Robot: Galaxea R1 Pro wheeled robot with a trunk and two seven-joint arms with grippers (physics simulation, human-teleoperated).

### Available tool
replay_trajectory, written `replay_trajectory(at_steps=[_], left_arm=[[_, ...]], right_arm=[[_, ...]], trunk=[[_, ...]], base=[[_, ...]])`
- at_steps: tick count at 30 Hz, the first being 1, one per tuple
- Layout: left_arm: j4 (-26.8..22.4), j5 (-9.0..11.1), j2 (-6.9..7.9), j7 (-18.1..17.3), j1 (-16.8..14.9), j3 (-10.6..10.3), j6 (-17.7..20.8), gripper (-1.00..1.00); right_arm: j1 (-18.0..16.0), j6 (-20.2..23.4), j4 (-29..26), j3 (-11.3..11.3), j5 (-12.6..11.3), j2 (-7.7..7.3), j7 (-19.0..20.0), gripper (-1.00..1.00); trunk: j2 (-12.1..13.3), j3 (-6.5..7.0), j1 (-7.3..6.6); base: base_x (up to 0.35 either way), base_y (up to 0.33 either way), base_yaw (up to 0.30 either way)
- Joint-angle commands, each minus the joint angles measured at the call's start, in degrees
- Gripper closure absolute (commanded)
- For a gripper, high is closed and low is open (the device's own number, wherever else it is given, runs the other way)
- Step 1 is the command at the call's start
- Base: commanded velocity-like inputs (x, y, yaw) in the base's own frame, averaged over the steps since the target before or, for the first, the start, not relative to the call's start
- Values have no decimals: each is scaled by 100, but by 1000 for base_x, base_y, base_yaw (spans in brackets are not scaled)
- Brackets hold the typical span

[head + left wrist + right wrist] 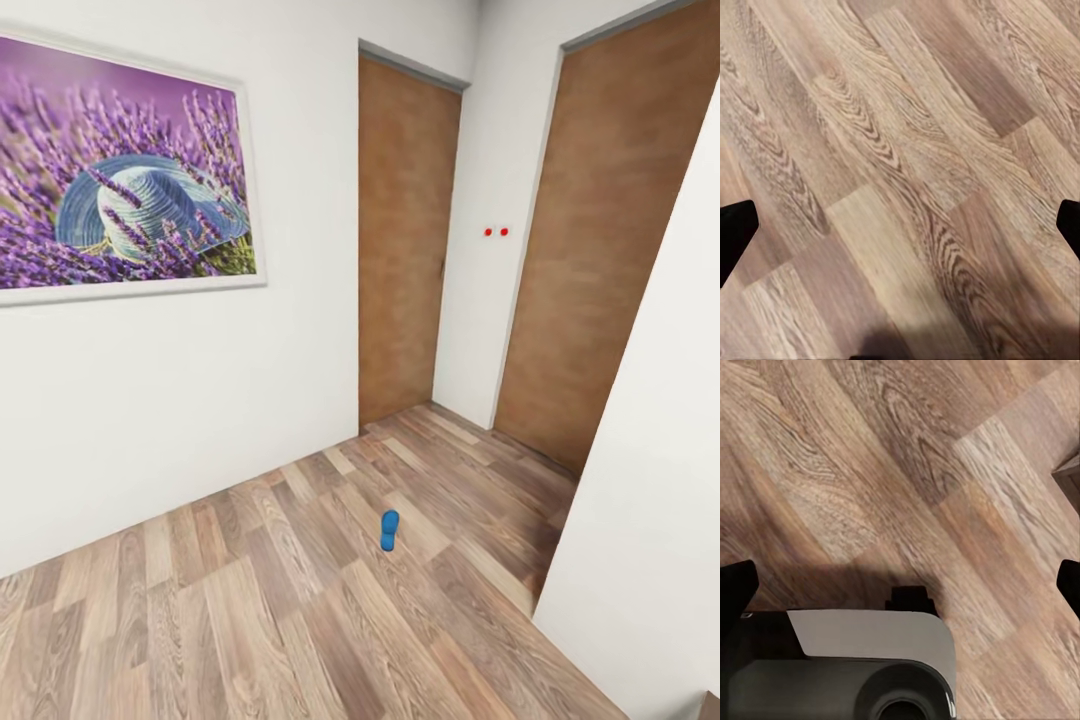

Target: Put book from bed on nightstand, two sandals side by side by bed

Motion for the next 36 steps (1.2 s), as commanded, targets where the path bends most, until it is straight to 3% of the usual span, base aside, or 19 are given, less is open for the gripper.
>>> replay_trajectory(at_steps=[1,14,36], left_arm=[[3,4,-2,2,-3,4,-17,-100],[3,4,-2,2,-3,4,-17,-100],[3,4,-2,1,-3,4,-17,-100]], right_arm=[[-2,-12,1,-15,-4,2,5,-100],[-2,-12,1,-15,-5,2,14,-100],[-2,-12,-1,-15,-4,2,-3,-100]], trunk=[[-3,-6,3],[-3,-6,3],[-3,-6,3]], base=[[252,187,-49],[252,188,-215],[245,188,-16]])
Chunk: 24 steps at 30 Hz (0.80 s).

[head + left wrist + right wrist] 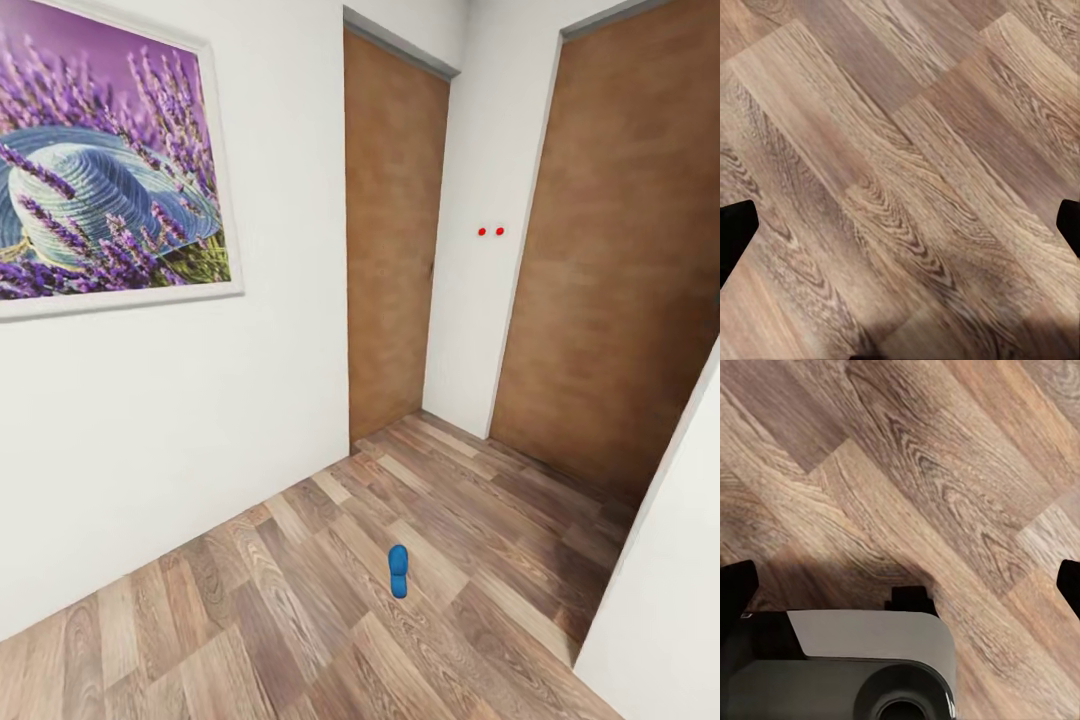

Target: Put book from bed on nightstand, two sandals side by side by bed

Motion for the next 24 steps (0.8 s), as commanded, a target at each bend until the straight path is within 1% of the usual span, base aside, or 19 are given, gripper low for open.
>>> replay_trajectory(at_steps=[1,8,21,24], left_arm=[[3,4,-2,2,-3,4,-17,-100],[3,4,-2,1,-3,4,-17,-100],[3,4,-2,2,-3,4,-17,-100],[3,4,-2,2,-3,4,-17,-100]], right_arm=[[-2,-12,1,-15,-4,2,-1,-100],[-2,-12,0,-15,-4,2,-1,-100],[-2,-12,1,-15,-4,2,-1,-100],[-2,-12,-1,-15,-6,2,-1,-100]], trunk=[[-3,-6,3],[-3,-6,3],[-3,-6,3],[-3,-6,3]], base=[[251,187,0],[252,131,0],[261,12,0],[187,0,0]])
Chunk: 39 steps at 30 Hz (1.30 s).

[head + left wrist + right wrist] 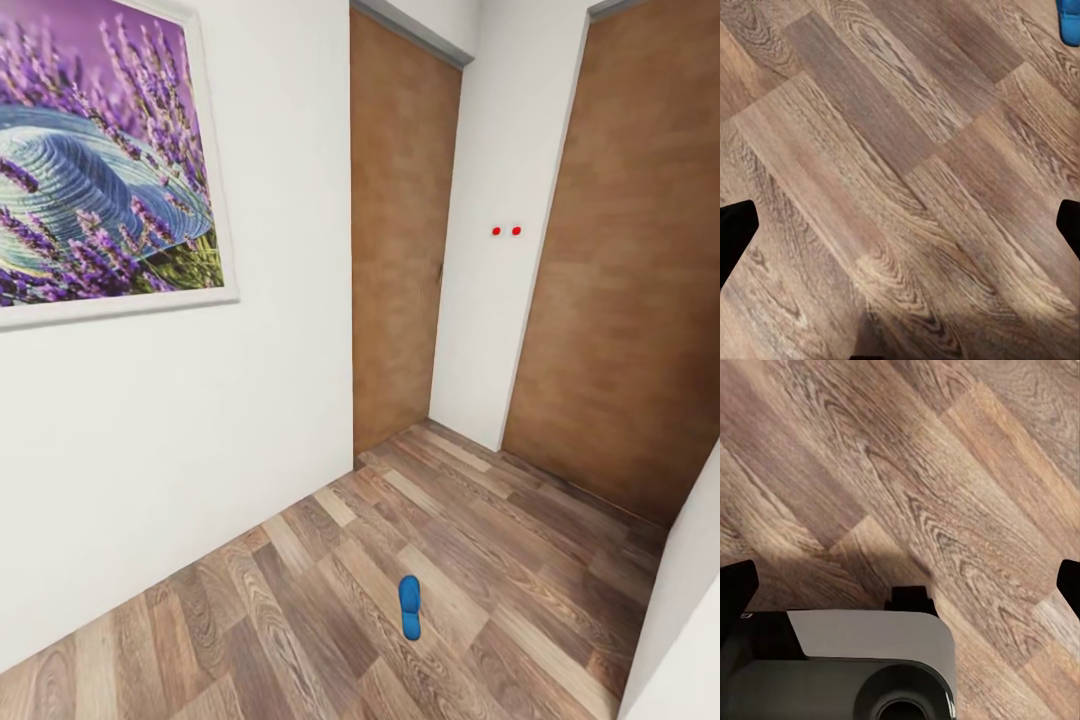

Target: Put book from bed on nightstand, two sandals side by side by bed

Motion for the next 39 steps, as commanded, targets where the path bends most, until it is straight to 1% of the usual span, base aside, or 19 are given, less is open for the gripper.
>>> replay_trajectory(at_steps=[1,39], left_arm=[[2,4,-2,2,-3,4,-16,-100],[2,4,-2,2,-3,4,-16,-100]], right_arm=[[-3,-12,2,-13,-3,2,-1,-100],[-3,-12,-3,-13,-6,2,0,-100]], trunk=[[-3,-6,1],[-3,-6,1]], base=[[69,0,0],[5,0,0]])
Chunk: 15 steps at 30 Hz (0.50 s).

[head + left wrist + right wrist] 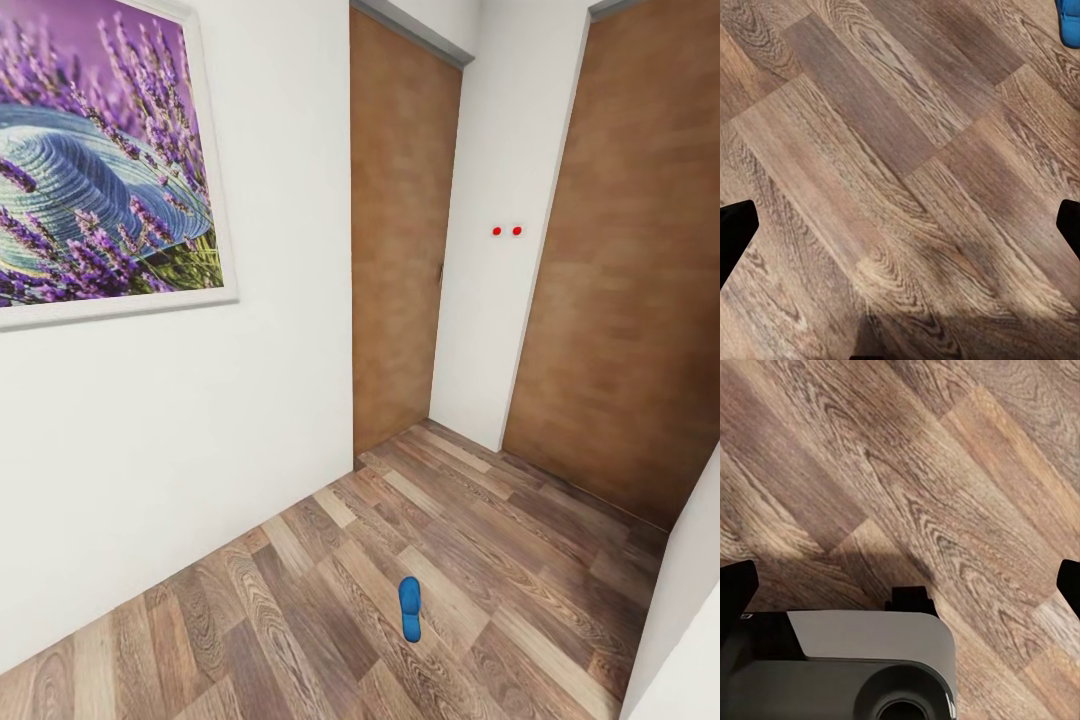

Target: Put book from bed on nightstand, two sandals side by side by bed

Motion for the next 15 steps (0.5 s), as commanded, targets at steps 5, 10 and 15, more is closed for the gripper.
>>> replay_trajectory(at_steps=[5,10,15], left_arm=[[2,4,-2,2,-2,4,-16,-100],[2,4,-2,2,-2,4,-16,-100],[3,4,-2,2,-2,4,-16,-100]], right_arm=[[-3,-12,0,-13,0,2,-1,-100],[-3,-12,0,-13,0,2,-1,-100],[-3,-12,0,-13,0,2,-1,-100]], trunk=[[-3,-6,0],[-3,-6,0],[-3,-6,0]], base=[[0,0,0],[0,0,0],[0,0,0]])
